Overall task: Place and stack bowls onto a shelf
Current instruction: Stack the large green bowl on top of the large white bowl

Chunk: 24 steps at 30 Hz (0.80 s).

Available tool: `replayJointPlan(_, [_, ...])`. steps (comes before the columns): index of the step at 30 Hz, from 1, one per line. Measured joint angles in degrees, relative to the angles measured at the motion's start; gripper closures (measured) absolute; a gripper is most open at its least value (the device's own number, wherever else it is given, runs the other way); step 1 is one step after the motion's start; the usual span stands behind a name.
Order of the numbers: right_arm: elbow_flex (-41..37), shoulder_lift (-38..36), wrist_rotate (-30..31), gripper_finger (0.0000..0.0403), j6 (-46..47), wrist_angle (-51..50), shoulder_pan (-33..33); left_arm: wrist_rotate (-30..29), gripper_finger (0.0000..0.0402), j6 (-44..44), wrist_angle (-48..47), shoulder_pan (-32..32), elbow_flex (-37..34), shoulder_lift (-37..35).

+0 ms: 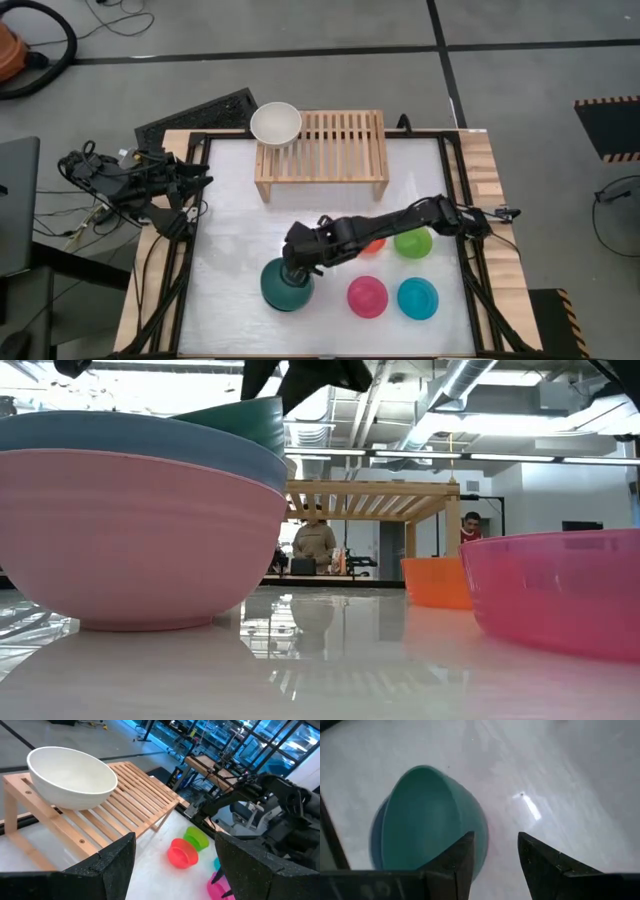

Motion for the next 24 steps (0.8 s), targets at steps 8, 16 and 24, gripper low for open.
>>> replayJointPlan(8, [-0.1,-0.6,-8.4,0.0228,3.8,5.5,-0.3,0.4,0.0145,0.4,-0.3,0.0,0.0,0.0])
replayJointPlan(16, [-0.1,-0.6,-12.1,0.0228,-0.6,3.0,-1.5,0.4,0.0145,0.6,-0.6,0.0,0.0,0.0])
replayJointPlan(24, [-0.1,-0.6,-4.8,0.0225,-2.1,0.0,-0.9,0.4,0.0145,0.6,-0.6,0.0,0.0,0.0])
